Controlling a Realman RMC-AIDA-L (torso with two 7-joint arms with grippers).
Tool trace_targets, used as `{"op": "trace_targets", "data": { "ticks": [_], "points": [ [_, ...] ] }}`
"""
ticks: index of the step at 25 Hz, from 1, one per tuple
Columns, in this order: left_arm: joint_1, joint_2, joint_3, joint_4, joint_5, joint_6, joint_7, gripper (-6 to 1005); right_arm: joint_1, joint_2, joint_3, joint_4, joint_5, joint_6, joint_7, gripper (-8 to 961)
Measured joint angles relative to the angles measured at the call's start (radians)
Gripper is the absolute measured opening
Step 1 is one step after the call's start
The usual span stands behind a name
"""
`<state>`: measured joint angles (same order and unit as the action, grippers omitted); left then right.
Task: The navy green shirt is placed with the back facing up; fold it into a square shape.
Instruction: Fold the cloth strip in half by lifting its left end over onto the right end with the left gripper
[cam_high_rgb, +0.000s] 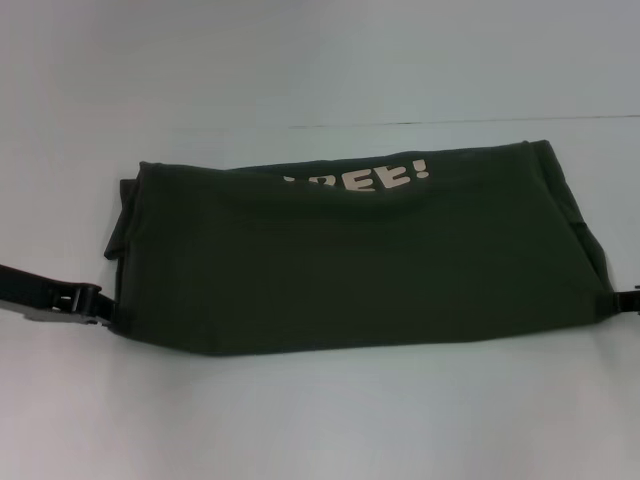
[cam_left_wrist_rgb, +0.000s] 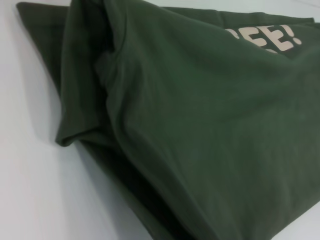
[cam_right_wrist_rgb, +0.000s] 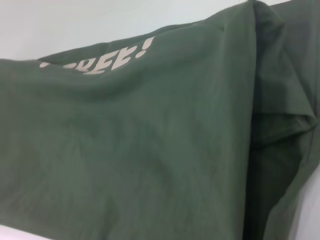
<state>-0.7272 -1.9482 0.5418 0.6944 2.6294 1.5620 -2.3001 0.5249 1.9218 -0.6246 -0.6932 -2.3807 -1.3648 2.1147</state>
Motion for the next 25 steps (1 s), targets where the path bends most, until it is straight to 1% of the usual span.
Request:
{"op": "trace_targets", "data": {
  "ticks": [4, 7, 10, 20, 22, 25],
  "points": [
    [-0.002, 0.002, -0.002, 0.0, 0.016, 0.012, -0.001, 71, -0.023, 0.008, 0.017, -0.011, 0.0, -0.033, -0.008, 174],
    [-0.004, 0.002, -0.002, 0.001, 0.016, 0.015, 0.003, 75, -0.034, 0.016, 0.022, -0.011, 0.0, -0.041, -0.017, 181],
    [-0.005, 0.002, -0.002, 0.001, 0.016, 0.008, 0.003, 79, -0.038, 0.02, 0.025, -0.011, 0.0, -0.044, -0.019, 188],
    [-0.007, 0.004, -0.012, 0.011, 0.037, 0.0, -0.04, 92, -0.021, 0.016, 0.052, -0.001, 0.0, -0.045, -0.006, 211],
    [-0.007, 0.004, -0.012, 0.012, 0.038, 0.0, -0.04, 175, -0.018, 0.016, 0.055, -0.004, 0.0, -0.046, -0.006, 216],
    [-0.005, 0.005, -0.013, 0.028, 0.039, 0.001, -0.043, 299, -0.012, 0.015, 0.064, -0.006, 0.0, -0.045, -0.006, 338]
  ]
}}
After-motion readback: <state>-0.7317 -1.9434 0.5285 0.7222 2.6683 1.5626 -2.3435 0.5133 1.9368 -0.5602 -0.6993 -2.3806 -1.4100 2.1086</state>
